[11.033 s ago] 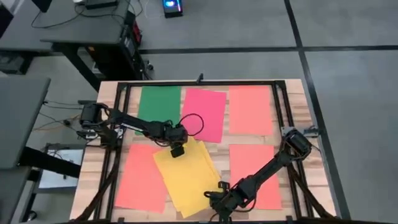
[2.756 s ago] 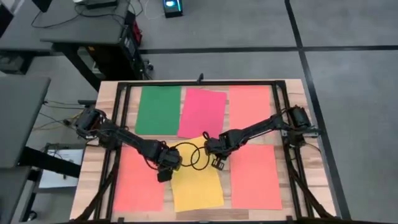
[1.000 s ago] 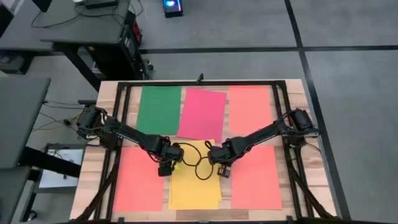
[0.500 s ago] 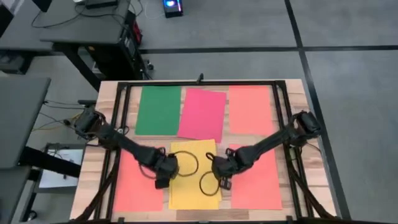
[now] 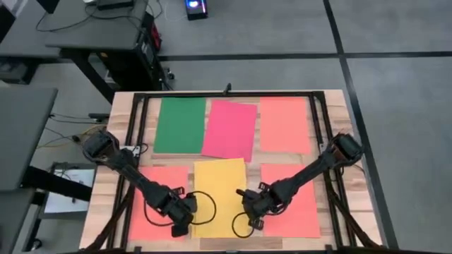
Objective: Organize paper
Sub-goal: Stack the yellow paper on top of the yellow paper
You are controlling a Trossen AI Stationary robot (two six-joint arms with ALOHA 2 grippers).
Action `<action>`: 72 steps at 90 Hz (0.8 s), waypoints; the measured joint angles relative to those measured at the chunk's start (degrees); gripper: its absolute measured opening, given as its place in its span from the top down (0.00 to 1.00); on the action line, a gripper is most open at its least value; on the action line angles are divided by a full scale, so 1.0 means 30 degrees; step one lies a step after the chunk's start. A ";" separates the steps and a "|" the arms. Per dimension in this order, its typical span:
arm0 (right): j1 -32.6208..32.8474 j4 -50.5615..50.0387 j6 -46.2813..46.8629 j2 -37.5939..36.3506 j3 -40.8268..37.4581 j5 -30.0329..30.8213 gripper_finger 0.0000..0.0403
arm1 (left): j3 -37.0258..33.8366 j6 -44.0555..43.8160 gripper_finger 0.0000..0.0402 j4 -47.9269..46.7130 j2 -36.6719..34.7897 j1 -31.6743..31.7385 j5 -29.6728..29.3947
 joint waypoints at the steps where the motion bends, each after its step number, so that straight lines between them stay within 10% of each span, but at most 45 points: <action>1: 0.0043 0.0042 0.0047 0.0025 -0.0003 0.0000 1.00 | 0.0010 -0.0001 0.70 0.0168 0.0088 -0.0013 0.0031; 72: 0.1065 0.2791 0.1991 0.1520 0.0033 -0.1375 1.00 | 0.0072 0.0229 0.70 0.1514 0.1390 0.0263 0.0991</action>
